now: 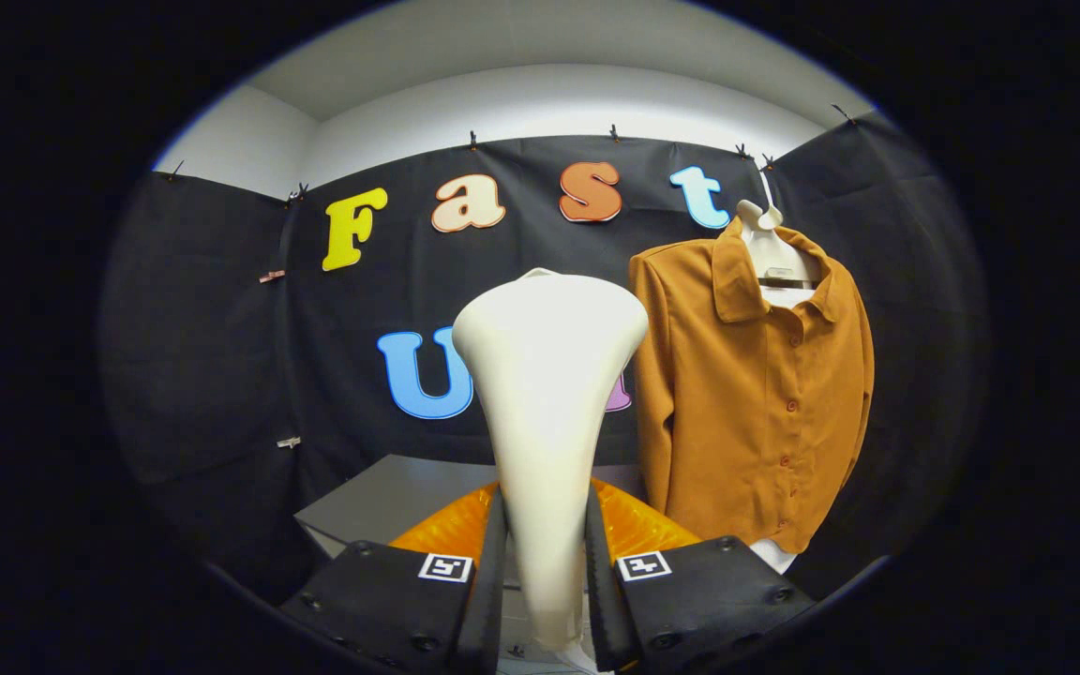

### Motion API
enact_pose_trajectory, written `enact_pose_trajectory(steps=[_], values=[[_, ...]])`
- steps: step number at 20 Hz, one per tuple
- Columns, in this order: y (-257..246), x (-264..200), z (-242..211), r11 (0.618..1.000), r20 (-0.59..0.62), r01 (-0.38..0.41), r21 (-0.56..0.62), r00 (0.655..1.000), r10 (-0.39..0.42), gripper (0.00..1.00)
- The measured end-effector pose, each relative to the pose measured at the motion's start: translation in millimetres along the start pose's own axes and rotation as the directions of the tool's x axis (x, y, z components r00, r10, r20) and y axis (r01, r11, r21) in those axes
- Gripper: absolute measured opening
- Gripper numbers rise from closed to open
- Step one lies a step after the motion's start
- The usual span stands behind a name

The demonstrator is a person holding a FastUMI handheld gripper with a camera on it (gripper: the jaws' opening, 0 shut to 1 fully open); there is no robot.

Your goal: Iron the clothes twice with a garment steamer, once on the left side and once on the right side.

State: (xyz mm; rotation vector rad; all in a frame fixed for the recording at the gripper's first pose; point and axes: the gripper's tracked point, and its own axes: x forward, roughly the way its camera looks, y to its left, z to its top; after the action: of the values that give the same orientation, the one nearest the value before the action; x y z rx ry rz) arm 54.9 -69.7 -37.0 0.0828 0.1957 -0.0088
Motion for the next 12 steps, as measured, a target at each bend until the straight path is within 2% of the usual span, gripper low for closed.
enact_pose_trajectory(steps=[5,12], values=[[14,1,-13,0.999,-0.031,0.006,0.036,1.000,-0.005,0.42],[24,5,-8,1.000,-0.018,0.001,-0.001,1.000,-0.001,0.42]])
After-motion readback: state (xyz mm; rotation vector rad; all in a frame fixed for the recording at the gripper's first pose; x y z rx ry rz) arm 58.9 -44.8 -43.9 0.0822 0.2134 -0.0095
